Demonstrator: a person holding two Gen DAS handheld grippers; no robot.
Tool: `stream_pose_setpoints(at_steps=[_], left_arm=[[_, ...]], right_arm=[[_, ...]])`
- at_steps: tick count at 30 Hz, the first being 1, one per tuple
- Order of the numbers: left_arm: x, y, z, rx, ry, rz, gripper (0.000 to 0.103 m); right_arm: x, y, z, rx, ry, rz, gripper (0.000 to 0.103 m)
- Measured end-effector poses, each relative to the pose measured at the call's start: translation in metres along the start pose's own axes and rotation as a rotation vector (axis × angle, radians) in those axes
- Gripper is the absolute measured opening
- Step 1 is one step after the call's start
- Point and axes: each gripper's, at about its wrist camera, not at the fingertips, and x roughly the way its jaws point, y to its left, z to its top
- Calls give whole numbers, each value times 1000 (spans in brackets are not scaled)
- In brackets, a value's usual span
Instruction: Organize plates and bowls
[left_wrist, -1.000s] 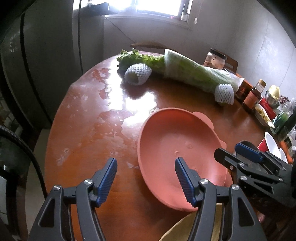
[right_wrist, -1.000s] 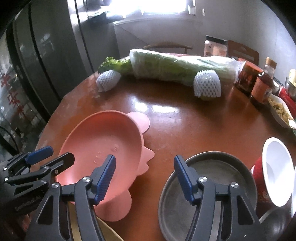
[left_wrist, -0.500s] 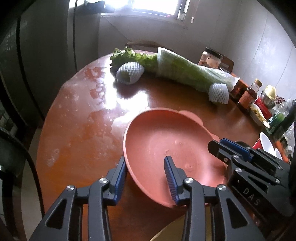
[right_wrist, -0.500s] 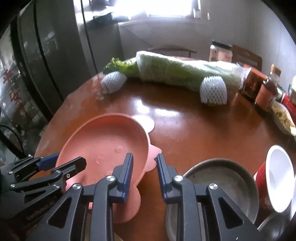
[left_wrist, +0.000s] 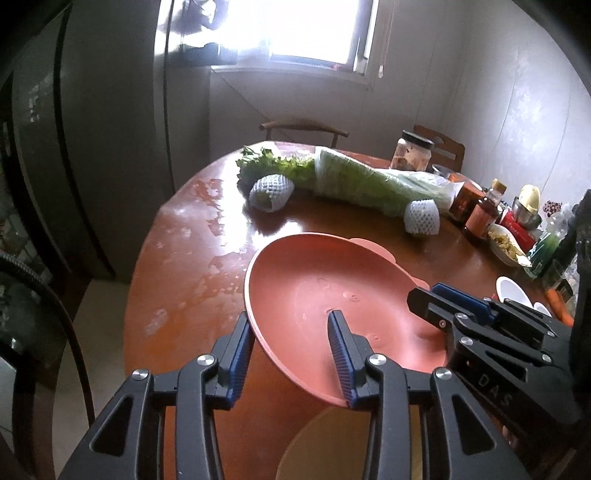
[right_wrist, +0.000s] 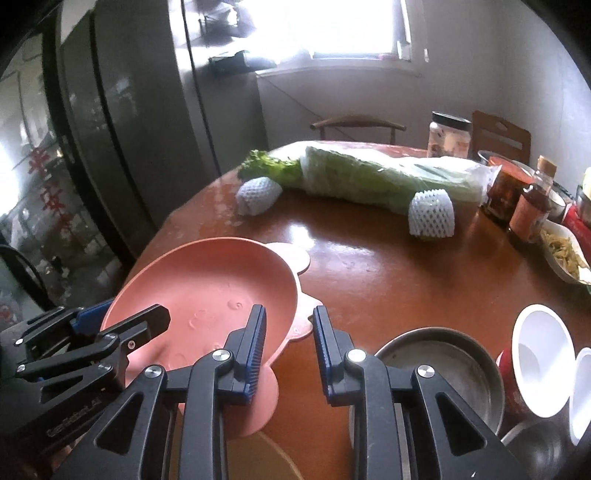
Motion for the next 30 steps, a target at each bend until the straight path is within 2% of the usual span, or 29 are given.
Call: stream_pose_setpoints(at_steps=[12, 21, 30], left_arm=[[-43, -12, -52, -16, 0, 30, 41], [-58, -35, -92, 12, 23, 53, 41], [-64, -51, -110, 42, 36, 60, 41]], right_arm=[[-43, 8, -33, -54, -9, 71, 27], [-66, 8, -64, -97, 1, 64, 27], [-73, 2, -86, -110, 34, 43, 27]])
